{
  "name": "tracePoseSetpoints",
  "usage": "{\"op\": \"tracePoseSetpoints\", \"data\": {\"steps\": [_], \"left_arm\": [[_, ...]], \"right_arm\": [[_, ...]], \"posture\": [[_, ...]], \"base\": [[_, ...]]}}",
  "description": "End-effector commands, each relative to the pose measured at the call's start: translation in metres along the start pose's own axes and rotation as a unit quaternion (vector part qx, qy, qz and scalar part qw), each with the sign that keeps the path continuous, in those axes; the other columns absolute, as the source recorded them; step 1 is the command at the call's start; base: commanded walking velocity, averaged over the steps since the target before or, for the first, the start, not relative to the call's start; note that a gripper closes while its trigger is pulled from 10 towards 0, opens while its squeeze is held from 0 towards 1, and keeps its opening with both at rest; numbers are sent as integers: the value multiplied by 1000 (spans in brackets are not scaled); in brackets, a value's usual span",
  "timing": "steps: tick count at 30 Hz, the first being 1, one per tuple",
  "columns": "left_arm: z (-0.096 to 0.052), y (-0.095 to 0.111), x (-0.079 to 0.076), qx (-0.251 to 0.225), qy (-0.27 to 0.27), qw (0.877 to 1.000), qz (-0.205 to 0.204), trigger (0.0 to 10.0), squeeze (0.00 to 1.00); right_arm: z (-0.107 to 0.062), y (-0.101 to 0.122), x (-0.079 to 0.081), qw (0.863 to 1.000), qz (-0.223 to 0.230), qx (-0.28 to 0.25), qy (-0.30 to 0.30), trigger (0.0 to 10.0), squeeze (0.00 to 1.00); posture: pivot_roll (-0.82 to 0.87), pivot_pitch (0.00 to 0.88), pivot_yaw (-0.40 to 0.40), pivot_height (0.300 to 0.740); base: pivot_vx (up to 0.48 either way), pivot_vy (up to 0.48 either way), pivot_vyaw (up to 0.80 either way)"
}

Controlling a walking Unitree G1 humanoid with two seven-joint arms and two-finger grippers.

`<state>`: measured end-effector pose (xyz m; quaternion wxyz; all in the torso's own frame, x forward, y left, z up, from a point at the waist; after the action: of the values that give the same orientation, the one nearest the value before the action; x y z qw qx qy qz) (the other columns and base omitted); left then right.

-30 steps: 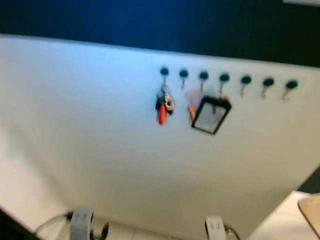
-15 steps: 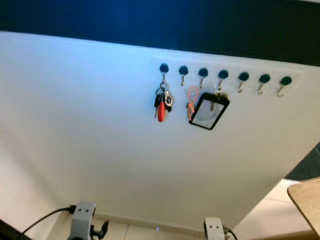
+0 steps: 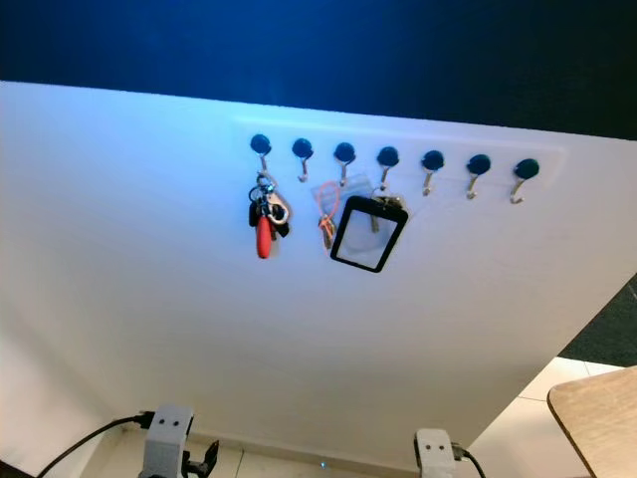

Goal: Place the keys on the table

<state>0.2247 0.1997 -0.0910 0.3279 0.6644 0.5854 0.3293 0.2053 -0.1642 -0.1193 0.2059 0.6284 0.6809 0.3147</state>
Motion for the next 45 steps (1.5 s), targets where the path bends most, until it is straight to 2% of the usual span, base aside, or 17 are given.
{"op": "tracePoseSetpoints", "data": {"steps": [1, 6, 8, 12, 17, 23, 27, 29, 31, 32, 33, 34, 37, 38, 39, 40, 45], "left_arm": [[-1, 6, -4, -23, -18, 999, 15, 10000, 0], [-12, 44, -6, -142, -55, 988, 7, 10000, 0], [-18, 64, -4, -189, -68, 979, 20, 10000, 0], [-43, 112, -15, -295, -114, 946, 71, 10000, 0], [-80, 159, -39, -377, -184, 904, 82, 10000, 0], [-104, 190, -60, -414, -235, 876, 74, 10000, 0], [-112, 202, -69, -429, -248, 866, 71, 10000, 0], [-119, 210, -78, -439, -259, 858, 70, 10000, 0], [-120, 212, -80, -440, -262, 856, 69, 10000, 0], [-122, 214, -81, -441, -264, 855, 67, 10000, 0], [-123, 215, -82, -441, -264, 855, 66, 10000, 0], [-125, 217, -83, -439, -265, 856, 65, 10000, 0], [-129, 222, -86, -439, -269, 855, 62, 10000, 0], [-131, 225, -88, -443, -273, 852, 61, 10000, 0], [-131, 225, -88, -443, -273, 852, 61, 10000, 0], [-135, 230, -92, -447, -285, 845, 61, 10000, 0], [-140, 235, -107, -446, -325, 831, 69, 10000, 0]], "right_arm": [[1, 12, 5, 999, -22, -30, 18, 10000, 0], [-6, 65, 19, 968, -170, -172, 68, 10000, 0], [-16, 93, 24, 941, -220, -247, 74, 10000, 0], [-57, 166, 31, 873, -208, -434, 73, 10000, 0], [-113, 220, 40, 806, -167, -565, 55, 10000, 0], [-148, 250, 46, 766, -129, -627, 56, 10000, 0], [-163, 261, 48, 754, -113, -643, 71, 10000, 0], [-172, 266, 48, 750, -110, -647, 81, 10000, 376], [-175, 266, 47, 750, -109, -648, 81, 10000, 376], [-178, 268, 45, 750, -106, -649, 76, 10000, 749], [-179, 269, 43, 750, -104, -649, 73, 10000, 749], [-181, 270, 41, 751, -97, -649, 70, 10000, 969], [-183, 273, 38, 756, -84, -646, 61, 10000, 937], [-183, 275, 37, 758, -82, -645, 59, 10000, 651], [-183, 275, 37, 758, -82, -645, 59, 10000, 651], [-182, 277, 35, 760, -74, -643, 56, 10000, 0], [-180, 279, 33, 765, -61, -638, 63, 10000, 0]], "posture": [[53, 19, -22, 740], [54, 23, -20, 740], [53, 25, -23, 740], [53, 35, -28, 740], [58, 53, -31, 740], [54, 61, -15, 740], [49, 62, -10, 740], [44, 63, -8, 740], [43, 63, -9, 740], [43, 63, -10, 740], [43, 63, -10, 740], [42, 64, -10, 740], [44, 65, -11, 740], [46, 65, -12, 740], [46, 65, -12, 740], [48, 67, -13, 740], [53, 68, -16, 740]], "base": [[0, 0, 0], [0, 0, 0], [0, 0, 0], [0, 0, 0], [0, 0, 0], [0, 0, 0], [0, 0, 0], [0, 0, 0], [0, 0, 0], [0, 0, 0], [0, 0, 0], [0, 0, 0], [0, 0, 0], [0, 0, 0], [0, 0, 0], [0, 0, 0], [0, 0, 0]]}}
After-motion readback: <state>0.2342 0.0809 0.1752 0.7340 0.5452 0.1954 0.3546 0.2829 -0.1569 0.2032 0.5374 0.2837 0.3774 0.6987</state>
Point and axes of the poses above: a point about 5 cm out from each wrist's last joint towards the gripper, its own z axis pointing out of the wrist towards the gripper, its own y axis along the axis of the wrist's last joint, x = y × z, the point moved 5 cm from there along z, pointing out of the wrist towards the gripper, and after that the axes turned 1 degree about -z, right-handed, at the moved point
